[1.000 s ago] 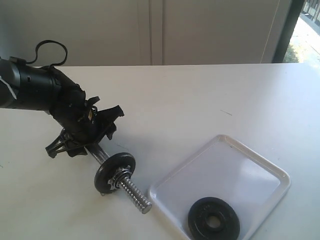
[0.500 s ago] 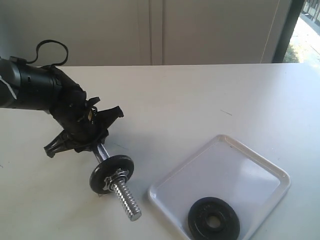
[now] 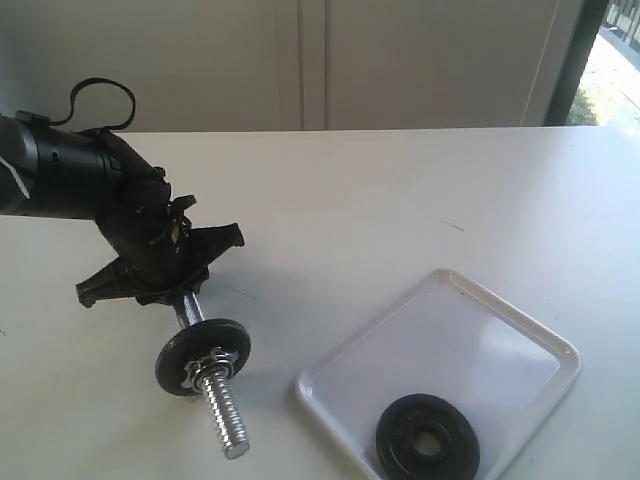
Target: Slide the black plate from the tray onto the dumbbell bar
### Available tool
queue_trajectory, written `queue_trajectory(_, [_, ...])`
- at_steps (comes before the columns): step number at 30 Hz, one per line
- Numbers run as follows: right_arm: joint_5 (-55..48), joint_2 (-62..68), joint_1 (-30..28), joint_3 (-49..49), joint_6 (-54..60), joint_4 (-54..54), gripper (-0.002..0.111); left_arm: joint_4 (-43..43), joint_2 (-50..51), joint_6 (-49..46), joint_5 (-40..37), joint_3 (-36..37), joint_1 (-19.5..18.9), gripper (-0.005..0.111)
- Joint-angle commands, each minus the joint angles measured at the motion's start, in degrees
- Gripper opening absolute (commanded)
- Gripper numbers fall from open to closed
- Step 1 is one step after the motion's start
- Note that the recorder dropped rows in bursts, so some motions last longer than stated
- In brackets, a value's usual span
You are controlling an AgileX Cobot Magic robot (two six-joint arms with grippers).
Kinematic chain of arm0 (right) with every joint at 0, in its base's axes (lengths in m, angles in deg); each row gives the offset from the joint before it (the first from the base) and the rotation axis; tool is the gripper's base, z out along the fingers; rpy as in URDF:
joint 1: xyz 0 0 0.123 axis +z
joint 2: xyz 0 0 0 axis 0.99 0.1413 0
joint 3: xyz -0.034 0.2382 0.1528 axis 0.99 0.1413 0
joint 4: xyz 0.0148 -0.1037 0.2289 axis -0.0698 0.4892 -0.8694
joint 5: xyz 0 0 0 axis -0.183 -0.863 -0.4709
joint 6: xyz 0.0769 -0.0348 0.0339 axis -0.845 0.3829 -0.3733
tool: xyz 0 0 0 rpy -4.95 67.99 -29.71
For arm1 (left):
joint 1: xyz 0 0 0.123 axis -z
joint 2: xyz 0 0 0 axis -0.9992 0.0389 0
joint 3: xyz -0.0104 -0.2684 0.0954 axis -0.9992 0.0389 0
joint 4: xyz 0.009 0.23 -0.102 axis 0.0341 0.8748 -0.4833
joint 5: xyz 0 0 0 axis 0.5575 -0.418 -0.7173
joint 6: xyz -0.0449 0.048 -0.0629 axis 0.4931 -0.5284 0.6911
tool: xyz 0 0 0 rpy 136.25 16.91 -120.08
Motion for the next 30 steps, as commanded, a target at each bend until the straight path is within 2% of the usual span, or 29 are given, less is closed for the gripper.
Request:
queue_trajectory(1, [0.28,-0.37,-0.11,0.13,0.22,0.18,0.0,2.64,-2.69,-7.88,-2.96,0.39,-0.14,0.0])
queue_trajectory(23, [0.28,-0.37,-0.11,0.13,0.22,0.18,0.0,1.71,-5.94,-33.9,-6.6,0.39,-0.14,0.0])
queue_trajectory(30, [0.28,-0.37,-0.11,0.13,0.22,0.18,0.0,-2.9,-6.86,-45.1,-8.14,0.39,-0.14,0.0])
